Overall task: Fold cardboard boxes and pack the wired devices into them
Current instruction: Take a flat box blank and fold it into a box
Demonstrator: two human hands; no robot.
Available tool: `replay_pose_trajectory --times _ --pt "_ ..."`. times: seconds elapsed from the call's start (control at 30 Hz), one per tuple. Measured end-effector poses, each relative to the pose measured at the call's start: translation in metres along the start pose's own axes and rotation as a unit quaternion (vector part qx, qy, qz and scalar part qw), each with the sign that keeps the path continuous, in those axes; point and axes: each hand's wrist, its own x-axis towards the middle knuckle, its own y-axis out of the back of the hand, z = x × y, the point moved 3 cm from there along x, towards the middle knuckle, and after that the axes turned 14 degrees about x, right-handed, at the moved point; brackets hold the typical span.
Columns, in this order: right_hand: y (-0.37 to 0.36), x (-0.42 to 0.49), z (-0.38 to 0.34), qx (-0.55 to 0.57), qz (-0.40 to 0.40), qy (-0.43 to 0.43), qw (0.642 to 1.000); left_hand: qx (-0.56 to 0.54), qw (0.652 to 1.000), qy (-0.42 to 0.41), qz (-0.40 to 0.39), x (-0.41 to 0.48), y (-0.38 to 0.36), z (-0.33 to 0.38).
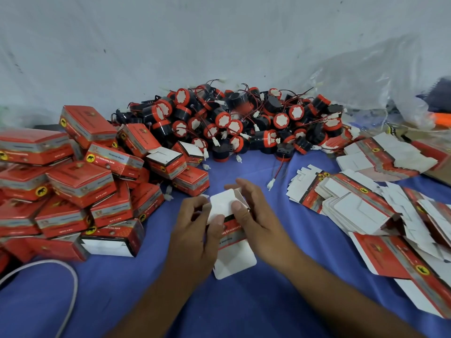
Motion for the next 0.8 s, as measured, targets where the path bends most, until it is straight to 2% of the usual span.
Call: replay_pose_trajectory --times 0.07,0.17,0.27,0.37,0.47,0.57,0.63,0.8 --pt "0.000 0.000 0.001 -0.010 0.021 0.005 1.000 -0.009 1.000 0.019 -0.002 -0.002 0.000 0.000" --pt "0.001 0.000 0.001 -0.003 0.043 0.043 0.998 -0.108 0.988 0.109 -0.004 -0.004 0.002 0.001" --pt "0.000 -0.001 -0.002 0.055 0.059 0.069 0.994 -0.088 0.993 0.070 0.023 -0.002 0.005 0.005" --pt "0.007 0.002 -0.005 0.108 0.077 0.071 0.989 -0.125 0.991 0.052 0.009 0.000 0.006 0.006" --pt "0.013 0.006 -0.006 0.168 0.065 0.021 0.983 -0.207 0.974 0.085 -0.040 -0.003 0.003 0.007" --pt "0.012 0.007 -0.003 0.250 0.026 -0.019 0.968 -0.323 0.923 0.169 -0.120 -0.009 -0.005 0.012" --pt "0.010 0.008 -0.004 0.273 -0.004 -0.038 0.961 -0.368 0.900 0.176 -0.154 -0.013 -0.009 0.014" --pt "0.005 0.003 -0.004 0.195 -0.051 -0.065 0.977 -0.363 0.903 0.152 -0.171 -0.015 -0.013 0.017"
